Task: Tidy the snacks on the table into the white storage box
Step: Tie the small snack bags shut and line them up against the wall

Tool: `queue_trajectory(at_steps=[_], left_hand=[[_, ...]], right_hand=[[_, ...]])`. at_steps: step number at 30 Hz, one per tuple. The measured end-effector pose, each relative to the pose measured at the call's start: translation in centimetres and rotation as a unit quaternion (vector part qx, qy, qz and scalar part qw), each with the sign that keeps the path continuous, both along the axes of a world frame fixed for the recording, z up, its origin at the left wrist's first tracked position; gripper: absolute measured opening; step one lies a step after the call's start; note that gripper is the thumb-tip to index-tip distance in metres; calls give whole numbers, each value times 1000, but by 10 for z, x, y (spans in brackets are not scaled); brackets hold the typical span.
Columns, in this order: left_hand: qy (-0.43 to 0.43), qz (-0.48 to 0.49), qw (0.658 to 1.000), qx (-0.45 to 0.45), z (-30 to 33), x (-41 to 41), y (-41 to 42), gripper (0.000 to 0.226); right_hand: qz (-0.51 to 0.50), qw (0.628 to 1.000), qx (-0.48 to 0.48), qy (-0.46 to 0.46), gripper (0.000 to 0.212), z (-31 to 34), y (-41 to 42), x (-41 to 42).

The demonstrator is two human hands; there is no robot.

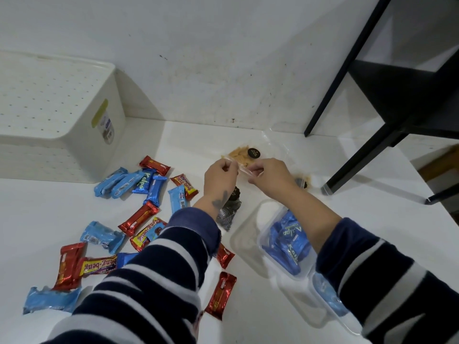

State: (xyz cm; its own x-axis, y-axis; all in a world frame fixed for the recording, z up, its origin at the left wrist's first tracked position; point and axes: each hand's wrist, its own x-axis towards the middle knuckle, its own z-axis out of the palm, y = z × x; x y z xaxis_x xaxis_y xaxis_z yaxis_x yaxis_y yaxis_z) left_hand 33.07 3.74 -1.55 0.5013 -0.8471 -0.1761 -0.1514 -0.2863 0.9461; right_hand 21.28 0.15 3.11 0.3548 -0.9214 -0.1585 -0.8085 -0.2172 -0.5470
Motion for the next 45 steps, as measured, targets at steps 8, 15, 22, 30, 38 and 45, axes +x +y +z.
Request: queue_trajectory(at_steps=[8,15,22,30,38,45], left_hand=[[0,-8,1000,3,3,-6,2,26],[50,-38,998,-10,-2,-1,6,24],[15,-62,997,-37,-3,-2,6,24],[-319,-162,933,41,-54,19,46,72],[-260,-106,958,59,-67,19,52,78],[-282,-104,953,42,-63,29,52,64]], right_hand=[[-56,997,-11,48,33,0,9,1],[-79,987,97,-105,23,8,8,-4],[-115,989,64,-66,19,-6,-1,3],[-76,994,39,-69,21,-12,-13,7],[-106,972,20,-208,44,-47,33,16],[-157,941,149,-262,52,-81,38,35]])
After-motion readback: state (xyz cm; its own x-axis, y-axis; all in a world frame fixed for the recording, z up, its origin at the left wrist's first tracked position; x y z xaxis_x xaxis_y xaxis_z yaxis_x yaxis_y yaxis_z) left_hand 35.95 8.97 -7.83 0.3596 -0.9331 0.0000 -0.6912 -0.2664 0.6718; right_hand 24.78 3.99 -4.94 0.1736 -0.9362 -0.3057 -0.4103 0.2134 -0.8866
